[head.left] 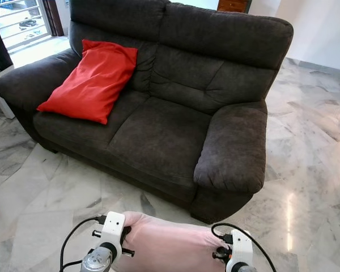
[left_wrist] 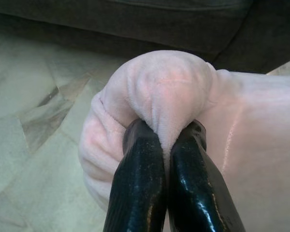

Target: Move the pillow to the sofa from floor

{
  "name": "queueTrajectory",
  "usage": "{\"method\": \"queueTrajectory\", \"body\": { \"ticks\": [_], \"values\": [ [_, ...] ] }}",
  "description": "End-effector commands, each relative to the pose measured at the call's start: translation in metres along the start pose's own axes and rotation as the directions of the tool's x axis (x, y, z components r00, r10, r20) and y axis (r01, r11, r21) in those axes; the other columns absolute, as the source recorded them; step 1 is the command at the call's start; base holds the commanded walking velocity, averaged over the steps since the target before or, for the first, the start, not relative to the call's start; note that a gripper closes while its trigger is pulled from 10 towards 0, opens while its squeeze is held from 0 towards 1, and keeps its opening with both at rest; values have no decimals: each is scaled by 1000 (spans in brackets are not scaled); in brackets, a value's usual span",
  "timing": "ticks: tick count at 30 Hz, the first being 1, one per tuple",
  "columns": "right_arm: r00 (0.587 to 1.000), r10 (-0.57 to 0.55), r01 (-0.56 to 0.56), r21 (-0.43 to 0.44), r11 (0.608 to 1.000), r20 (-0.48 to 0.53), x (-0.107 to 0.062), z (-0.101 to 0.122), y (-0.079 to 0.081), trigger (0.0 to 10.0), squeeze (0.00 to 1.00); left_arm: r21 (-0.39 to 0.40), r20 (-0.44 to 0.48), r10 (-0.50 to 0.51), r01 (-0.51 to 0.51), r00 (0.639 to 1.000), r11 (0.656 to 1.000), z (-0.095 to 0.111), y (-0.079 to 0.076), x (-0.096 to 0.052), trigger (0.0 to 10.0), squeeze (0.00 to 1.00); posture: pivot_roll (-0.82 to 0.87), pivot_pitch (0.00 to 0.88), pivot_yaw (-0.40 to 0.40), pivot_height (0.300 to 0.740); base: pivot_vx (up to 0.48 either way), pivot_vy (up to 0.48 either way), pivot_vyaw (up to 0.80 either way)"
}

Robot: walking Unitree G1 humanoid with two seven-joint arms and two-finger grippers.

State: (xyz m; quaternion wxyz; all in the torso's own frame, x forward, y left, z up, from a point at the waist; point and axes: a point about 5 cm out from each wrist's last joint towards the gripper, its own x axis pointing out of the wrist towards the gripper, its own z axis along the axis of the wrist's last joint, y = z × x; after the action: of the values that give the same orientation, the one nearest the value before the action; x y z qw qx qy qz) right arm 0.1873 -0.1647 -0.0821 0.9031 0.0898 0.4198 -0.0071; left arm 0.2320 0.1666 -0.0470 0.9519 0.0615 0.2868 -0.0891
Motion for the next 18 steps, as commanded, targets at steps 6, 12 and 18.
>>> {"method": "queueTrajectory", "body": {
  "ticks": [6,12,18],
  "values": [
    [990,-140,139,65,988,10,-7,1,-37,10000,0,-39,13,157,-156,988,987,3,34,-5,10000,0,68,0,-88,740,0,0,-780],
    [990,-137,136,62,989,14,-7,2,-37,10000,0,-42,11,158,-158,987,987,3,33,-4,10000,0,68,0,-87,740,0,0,-781],
    [991,-134,133,55,990,16,-7,3,-36,10000,0,-46,7,162,-162,987,986,2,33,-4,10000,0,71,0,-88,740,0,0,-781]
  ]
}}
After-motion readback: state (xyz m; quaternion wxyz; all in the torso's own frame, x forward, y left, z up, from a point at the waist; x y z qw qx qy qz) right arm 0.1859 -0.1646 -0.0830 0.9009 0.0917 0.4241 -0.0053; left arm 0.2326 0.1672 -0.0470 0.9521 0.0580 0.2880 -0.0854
